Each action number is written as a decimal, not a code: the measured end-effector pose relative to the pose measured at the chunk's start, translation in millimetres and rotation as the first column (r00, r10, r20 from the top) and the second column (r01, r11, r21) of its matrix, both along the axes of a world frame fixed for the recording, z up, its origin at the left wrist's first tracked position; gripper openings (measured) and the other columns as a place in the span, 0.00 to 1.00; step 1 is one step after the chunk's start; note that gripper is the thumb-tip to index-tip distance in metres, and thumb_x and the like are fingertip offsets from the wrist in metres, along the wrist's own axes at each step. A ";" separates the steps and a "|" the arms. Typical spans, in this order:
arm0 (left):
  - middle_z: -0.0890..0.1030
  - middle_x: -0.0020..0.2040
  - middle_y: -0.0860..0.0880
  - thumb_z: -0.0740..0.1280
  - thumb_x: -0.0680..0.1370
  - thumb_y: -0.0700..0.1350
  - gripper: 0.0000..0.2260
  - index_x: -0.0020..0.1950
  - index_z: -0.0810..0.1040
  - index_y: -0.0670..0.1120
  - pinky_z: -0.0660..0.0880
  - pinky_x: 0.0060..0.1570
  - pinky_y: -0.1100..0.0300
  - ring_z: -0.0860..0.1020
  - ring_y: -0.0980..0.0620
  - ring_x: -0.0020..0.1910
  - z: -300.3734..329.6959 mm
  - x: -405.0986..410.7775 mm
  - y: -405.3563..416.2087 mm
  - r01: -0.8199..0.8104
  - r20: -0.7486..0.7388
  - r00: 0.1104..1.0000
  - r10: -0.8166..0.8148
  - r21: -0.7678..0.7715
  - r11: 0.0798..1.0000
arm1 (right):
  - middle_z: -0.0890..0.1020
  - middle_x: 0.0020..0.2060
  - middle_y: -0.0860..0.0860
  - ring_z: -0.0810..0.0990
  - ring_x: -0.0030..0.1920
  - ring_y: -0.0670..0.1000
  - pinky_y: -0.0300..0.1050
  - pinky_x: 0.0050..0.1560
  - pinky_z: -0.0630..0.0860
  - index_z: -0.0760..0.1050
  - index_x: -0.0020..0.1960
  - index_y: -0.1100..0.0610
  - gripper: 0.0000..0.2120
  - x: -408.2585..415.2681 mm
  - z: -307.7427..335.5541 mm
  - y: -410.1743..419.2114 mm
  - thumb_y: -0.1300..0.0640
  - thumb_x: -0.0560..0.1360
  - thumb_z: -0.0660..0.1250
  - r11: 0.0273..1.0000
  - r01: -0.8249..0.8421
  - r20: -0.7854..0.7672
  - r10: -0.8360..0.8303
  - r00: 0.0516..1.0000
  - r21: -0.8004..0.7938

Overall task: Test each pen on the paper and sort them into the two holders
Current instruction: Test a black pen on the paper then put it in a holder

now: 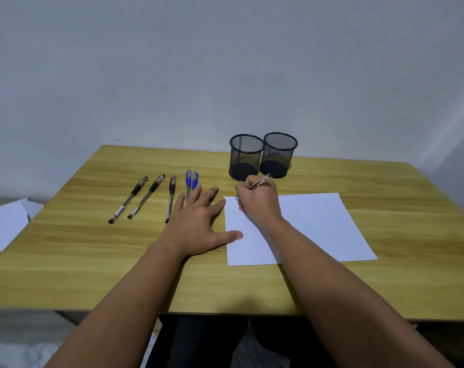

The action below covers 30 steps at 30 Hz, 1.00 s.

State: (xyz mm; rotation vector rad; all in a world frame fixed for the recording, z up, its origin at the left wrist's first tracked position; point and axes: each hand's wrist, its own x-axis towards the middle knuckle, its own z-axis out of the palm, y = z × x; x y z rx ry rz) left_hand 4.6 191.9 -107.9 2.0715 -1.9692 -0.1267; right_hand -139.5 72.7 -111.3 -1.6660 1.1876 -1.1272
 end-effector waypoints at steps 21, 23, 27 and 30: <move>0.52 0.83 0.57 0.57 0.66 0.82 0.46 0.79 0.65 0.59 0.45 0.79 0.38 0.44 0.50 0.83 -0.4 1.2 -0.6 0.000 -0.007 1.000 0.000 0.002 1.000 | 0.78 0.28 0.63 0.81 0.31 0.67 0.48 0.29 0.75 0.71 0.29 0.58 0.18 -0.7 1.6 3.5 0.62 0.76 0.69 0.999 0.038 -0.046 -0.039 0.998 -0.017; 0.52 0.83 0.57 0.57 0.66 0.82 0.46 0.79 0.65 0.59 0.45 0.79 0.38 0.44 0.50 0.83 -0.3 1.3 -0.8 0.002 -0.004 1.000 -0.002 0.004 1.000 | 0.78 0.28 0.62 0.81 0.32 0.66 0.48 0.30 0.76 0.73 0.31 0.61 0.16 -1.0 1.6 3.4 0.61 0.77 0.69 1.000 0.031 -0.047 -0.031 0.998 -0.004; 0.52 0.83 0.57 0.57 0.66 0.82 0.46 0.79 0.64 0.59 0.45 0.79 0.38 0.43 0.50 0.83 0.3 0.9 -1.3 0.005 -0.001 1.000 -0.005 0.009 1.000 | 0.73 0.23 0.54 0.80 0.30 0.67 0.48 0.29 0.74 0.68 0.25 0.52 0.21 -1.8 2.7 3.4 0.63 0.75 0.69 0.999 0.052 -0.036 -0.052 0.998 -0.009; 0.51 0.83 0.57 0.56 0.66 0.82 0.47 0.79 0.64 0.59 0.45 0.79 0.38 0.43 0.50 0.83 0.2 1.1 -1.9 0.005 -0.006 1.000 -0.005 0.012 1.000 | 0.73 0.25 0.57 0.80 0.29 0.67 0.48 0.29 0.76 0.68 0.28 0.55 0.20 -1.1 2.5 3.0 0.62 0.76 0.69 0.998 0.066 -0.044 -0.066 0.997 -0.021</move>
